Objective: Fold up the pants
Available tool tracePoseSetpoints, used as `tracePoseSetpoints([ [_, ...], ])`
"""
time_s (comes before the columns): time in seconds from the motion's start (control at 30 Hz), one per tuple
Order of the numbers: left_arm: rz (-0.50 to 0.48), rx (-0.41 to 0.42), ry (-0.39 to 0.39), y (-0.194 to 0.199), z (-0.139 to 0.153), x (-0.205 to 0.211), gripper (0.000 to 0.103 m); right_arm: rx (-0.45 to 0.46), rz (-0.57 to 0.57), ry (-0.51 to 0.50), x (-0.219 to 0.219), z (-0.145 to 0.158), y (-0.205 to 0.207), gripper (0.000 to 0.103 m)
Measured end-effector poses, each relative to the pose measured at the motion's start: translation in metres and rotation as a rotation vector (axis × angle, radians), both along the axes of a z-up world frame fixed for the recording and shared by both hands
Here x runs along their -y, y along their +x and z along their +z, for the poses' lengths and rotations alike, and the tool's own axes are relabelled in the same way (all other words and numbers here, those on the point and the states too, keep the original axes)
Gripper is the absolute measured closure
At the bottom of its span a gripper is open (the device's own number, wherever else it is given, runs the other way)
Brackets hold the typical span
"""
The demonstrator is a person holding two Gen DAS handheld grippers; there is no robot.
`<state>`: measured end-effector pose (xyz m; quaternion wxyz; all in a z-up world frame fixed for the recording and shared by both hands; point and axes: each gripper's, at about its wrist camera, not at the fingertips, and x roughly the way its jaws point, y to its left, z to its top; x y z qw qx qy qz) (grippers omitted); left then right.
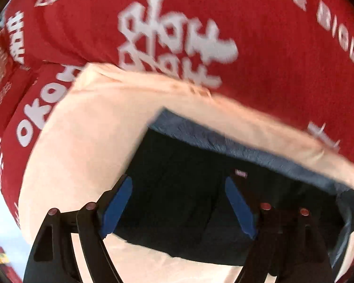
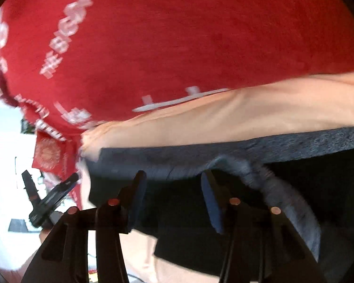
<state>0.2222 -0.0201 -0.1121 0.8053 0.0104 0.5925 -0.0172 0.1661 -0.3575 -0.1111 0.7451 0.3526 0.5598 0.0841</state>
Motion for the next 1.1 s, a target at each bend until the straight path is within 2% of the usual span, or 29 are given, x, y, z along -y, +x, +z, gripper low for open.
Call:
tracePoseSetpoints([
  [0.1, -0.021, -0.022, 0.078, 0.004, -0.035, 0.02, 0.021, -0.002, 0.085, -0.001, -0.029, -0.005, 0.004, 0.065],
  [0.17, 0.001, -0.04, 0.113, 0.009, -0.054, 0.025, 0.021, -0.033, 0.146, -0.059, -0.051, -0.023, 0.018, 0.065],
  [0.23, 0.023, -0.011, 0.127, 0.009, -0.056, 0.026, 0.008, -0.067, 0.169, -0.088, -0.06, -0.044, 0.028, 0.065],
  [0.27, 0.029, -0.017, 0.127, 0.01, -0.057, 0.025, 0.008, -0.093, 0.168, -0.125, -0.06, -0.058, 0.035, 0.065],
  [0.3, 0.032, -0.028, 0.121, 0.009, -0.056, 0.023, 0.008, -0.1, 0.163, -0.153, -0.056, -0.065, 0.038, 0.067],
  [0.33, 0.034, -0.038, 0.127, 0.008, -0.054, 0.021, 0.008, -0.096, 0.149, -0.165, -0.05, -0.07, 0.041, 0.076],
  [0.4, 0.017, -0.05, 0.148, 0.0, -0.044, 0.02, 0.008, -0.08, 0.077, -0.156, -0.027, -0.071, 0.04, 0.076],
  [0.5, -0.035, -0.046, 0.159, -0.017, -0.025, 0.026, 0.008, -0.077, -0.053, -0.167, 0.003, -0.054, 0.029, 0.072],
  [0.57, -0.076, -0.055, 0.154, -0.031, -0.016, 0.035, 0.008, -0.054, -0.096, -0.147, 0.021, -0.038, 0.009, 0.072],
  [0.63, -0.12, -0.071, 0.15, -0.049, -0.01, 0.05, 0.008, -0.036, -0.123, -0.139, 0.032, -0.022, -0.015, 0.061],
  [0.7, -0.173, -0.094, 0.14, -0.068, -0.007, 0.071, 0.008, -0.029, -0.152, -0.113, 0.036, -0.009, -0.041, 0.056],
  [0.97, -0.444, -0.175, 0.041, -0.141, -0.005, 0.175, 0.008, -0.107, -0.255, -0.089, 0.051, 0.002, -0.157, 0.056],
  [1.1, -0.597, -0.181, -0.033, -0.168, -0.003, 0.219, 0.008, -0.158, -0.348, -0.095, 0.057, -0.002, -0.217, 0.056],
])
